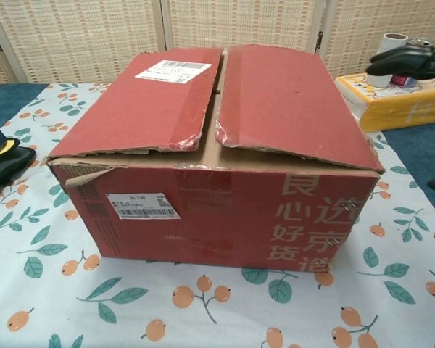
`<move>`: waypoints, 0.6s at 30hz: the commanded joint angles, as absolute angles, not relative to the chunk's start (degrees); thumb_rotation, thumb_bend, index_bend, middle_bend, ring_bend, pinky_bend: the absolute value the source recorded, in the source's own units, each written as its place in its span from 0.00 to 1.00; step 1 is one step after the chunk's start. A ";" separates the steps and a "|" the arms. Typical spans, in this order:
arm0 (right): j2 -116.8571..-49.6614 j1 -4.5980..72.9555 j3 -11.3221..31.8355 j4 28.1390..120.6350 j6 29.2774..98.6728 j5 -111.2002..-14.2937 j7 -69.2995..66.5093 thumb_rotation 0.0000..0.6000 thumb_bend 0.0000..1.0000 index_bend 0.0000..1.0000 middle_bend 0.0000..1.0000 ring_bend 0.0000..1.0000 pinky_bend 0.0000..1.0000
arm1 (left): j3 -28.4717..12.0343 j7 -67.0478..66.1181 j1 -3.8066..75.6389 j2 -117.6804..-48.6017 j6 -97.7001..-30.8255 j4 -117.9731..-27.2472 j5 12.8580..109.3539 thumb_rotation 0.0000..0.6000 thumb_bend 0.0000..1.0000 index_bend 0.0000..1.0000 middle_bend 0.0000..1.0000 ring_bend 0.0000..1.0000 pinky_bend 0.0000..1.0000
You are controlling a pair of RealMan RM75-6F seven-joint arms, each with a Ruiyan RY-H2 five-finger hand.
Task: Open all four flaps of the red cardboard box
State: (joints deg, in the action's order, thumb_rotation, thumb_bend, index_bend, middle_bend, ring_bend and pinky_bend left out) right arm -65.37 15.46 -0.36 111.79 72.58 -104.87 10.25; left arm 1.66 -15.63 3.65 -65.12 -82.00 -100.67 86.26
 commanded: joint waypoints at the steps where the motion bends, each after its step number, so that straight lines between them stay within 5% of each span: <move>1: -67.75 18.28 1.68 114.29 68.90 -102.92 13.28 1.00 0.38 0.00 0.00 0.00 0.06 | 1.32 -14.60 3.83 -64.50 -81.88 -100.75 85.88 1.00 0.40 0.01 0.09 0.09 0.01; 18: -76.12 26.68 7.95 116.38 60.54 -91.46 20.53 1.00 0.39 0.00 0.00 0.00 0.06 | 0.85 -10.04 4.83 -63.69 -81.32 -98.78 86.50 1.00 0.40 0.03 0.09 0.10 0.01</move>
State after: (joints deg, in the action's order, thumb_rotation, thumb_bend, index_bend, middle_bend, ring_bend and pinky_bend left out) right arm -75.87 26.41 7.74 116.41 60.80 -91.74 20.30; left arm 0.86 -10.06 4.82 -63.71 -81.33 -98.80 86.52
